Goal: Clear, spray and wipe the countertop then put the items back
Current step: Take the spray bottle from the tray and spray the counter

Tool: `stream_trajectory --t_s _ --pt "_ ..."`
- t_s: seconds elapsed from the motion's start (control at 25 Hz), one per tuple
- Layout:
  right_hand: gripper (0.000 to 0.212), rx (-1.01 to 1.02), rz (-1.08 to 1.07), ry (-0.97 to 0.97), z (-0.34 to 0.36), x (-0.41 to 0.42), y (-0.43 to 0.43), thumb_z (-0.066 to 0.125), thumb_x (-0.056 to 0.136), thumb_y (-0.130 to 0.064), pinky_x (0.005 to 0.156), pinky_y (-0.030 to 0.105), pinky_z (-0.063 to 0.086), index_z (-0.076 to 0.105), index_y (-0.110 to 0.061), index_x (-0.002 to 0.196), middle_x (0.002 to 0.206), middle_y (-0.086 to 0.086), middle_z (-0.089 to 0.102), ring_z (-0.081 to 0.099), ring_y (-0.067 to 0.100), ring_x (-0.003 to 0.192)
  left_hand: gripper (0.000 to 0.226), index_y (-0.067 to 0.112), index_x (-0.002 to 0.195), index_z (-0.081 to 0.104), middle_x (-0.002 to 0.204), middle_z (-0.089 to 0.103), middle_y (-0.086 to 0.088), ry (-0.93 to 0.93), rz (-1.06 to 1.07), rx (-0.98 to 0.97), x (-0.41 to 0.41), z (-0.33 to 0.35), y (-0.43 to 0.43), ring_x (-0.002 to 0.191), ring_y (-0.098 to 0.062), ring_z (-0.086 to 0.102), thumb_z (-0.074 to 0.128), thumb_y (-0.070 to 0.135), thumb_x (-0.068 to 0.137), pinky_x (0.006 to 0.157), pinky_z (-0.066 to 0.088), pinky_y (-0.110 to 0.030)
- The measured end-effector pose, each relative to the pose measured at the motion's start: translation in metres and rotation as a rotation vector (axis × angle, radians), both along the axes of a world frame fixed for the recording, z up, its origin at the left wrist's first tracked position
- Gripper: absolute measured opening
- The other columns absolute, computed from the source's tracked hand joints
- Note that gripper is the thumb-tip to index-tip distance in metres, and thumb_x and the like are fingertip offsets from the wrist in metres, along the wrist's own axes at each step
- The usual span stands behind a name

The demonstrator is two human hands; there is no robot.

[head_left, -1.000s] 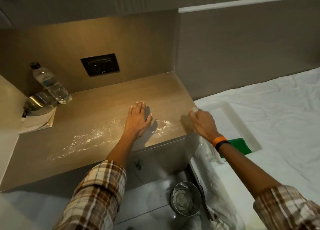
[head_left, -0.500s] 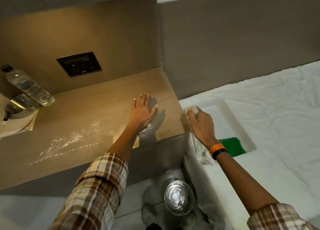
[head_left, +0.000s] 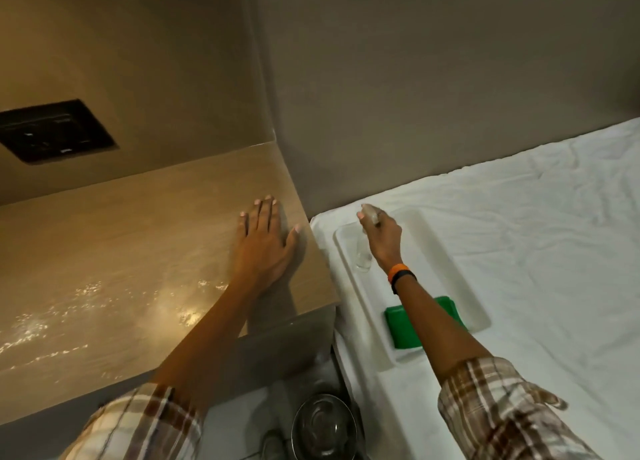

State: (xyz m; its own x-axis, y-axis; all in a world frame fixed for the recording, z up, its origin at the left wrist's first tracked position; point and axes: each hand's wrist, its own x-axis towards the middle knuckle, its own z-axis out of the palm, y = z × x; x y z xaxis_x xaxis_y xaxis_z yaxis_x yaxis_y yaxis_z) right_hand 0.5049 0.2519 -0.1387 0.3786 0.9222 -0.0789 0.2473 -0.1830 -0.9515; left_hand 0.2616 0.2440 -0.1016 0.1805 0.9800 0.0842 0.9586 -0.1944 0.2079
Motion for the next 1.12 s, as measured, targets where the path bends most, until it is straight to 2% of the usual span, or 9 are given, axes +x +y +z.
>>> stream_trajectory --t_s 0.12,0.28,0.44,0.52,0.6,0.68,0.88,1.0,1.12 --pt "0.035 -0.05 0.006 0.014 -0.041 -0.001 0.015 0.066 0.097 -0.022 0.1 0.019 0.045 0.067 -0.001 0.126 0.128 0.014 0.069 0.063 0.026 0.12 0.072 0.013 0.159 0.01 0.169 0.007 -0.006 0.006 0.0 0.015 -0.001 -0.005 0.005 0.156 -0.022 0.0 0.019 0.057 0.103 0.127 0.002 -0.047" --pt "0.025 -0.052 -0.039 0.01 -0.07 0.0 0.039 0.064 0.096 -0.013 0.077 -0.007 0.036 0.071 0.0 0.116 0.122 0.016 0.072 0.065 0.029 0.114 0.073 0.015 0.158 0.013 0.168 0.01 -0.005 0.008 0.009 0.051 -0.001 -0.013 0.008 0.156 -0.022 0.002 0.017 0.06 0.101 0.127 0.004 -0.047" --pt "0.023 -0.068 -0.069 0.012 -0.071 -0.002 0.053 0.065 0.094 -0.011 0.07 -0.011 0.034 0.072 0.001 0.113 0.119 0.017 0.072 0.066 0.028 0.109 0.075 0.016 0.158 0.013 0.168 0.01 -0.004 -0.003 0.005 0.054 0.0 -0.013 0.009 0.156 -0.021 0.001 0.015 0.061 0.099 0.127 0.003 -0.047" --pt "0.026 -0.128 -0.063 -0.008 -0.067 -0.002 0.051 0.067 0.093 -0.011 0.081 -0.005 0.039 0.07 0.003 0.116 0.122 0.019 0.071 0.064 0.034 0.116 0.075 0.016 0.159 0.011 0.169 0.007 -0.003 -0.01 0.002 0.029 0.0 -0.011 0.009 0.156 -0.02 -0.003 0.014 0.061 0.099 0.127 0.001 -0.047" --pt "0.04 -0.187 -0.002 -0.066 -0.059 0.001 0.048 0.071 0.092 -0.012 0.103 0.018 0.044 0.063 0.0 0.128 0.132 0.018 0.065 0.059 0.031 0.126 0.075 0.016 0.159 0.01 0.169 0.006 -0.004 -0.017 0.001 0.022 0.0 -0.01 0.007 0.156 -0.02 -0.004 0.015 0.061 0.1 0.127 0.001 -0.047" --pt "0.053 -0.213 0.084 -0.145 -0.046 0.008 0.043 0.075 0.09 -0.016 0.114 0.033 0.041 0.056 -0.003 0.137 0.141 0.016 0.059 0.052 0.03 0.134 0.073 0.015 0.159 0.01 0.169 0.006 -0.005 -0.026 -0.007 0.014 0.002 -0.006 0.006 0.156 -0.021 -0.004 0.019 0.059 0.101 0.127 0.001 -0.049" --pt "0.069 -0.208 0.247 -0.663 -0.021 0.03 0.004 0.066 0.091 -0.049 0.124 0.05 0.02 0.043 -0.022 0.15 0.163 0.012 0.027 0.018 0.03 0.154 0.069 0.01 0.159 0.009 0.168 0.004 -0.011 0.012 -0.095 -0.002 0.017 0.016 -0.009 0.156 -0.026 -0.003 0.024 0.049 0.105 0.127 0.003 -0.05" --pt "0.069 -0.163 0.206 -0.882 -0.018 0.046 -0.043 0.055 0.093 -0.058 0.124 0.056 0.018 0.042 -0.022 0.15 0.165 0.014 0.022 0.015 0.034 0.155 0.068 0.01 0.157 0.018 0.167 0.015 -0.012 -0.011 -0.246 0.055 0.068 0.028 -0.032 0.156 -0.028 0.008 0.025 0.05 0.103 0.127 0.009 -0.05" --pt "0.072 -0.257 0.179 -0.935 -0.028 0.072 -0.086 0.05 0.094 -0.061 0.125 0.056 0.016 0.038 -0.02 0.152 0.165 0.015 0.02 0.014 0.035 0.155 0.074 0.007 0.156 0.023 0.166 0.017 -0.014 -0.004 -0.429 0.063 0.139 0.013 -0.064 0.155 -0.03 0.012 0.03 0.054 0.1 0.127 0.01 -0.049"
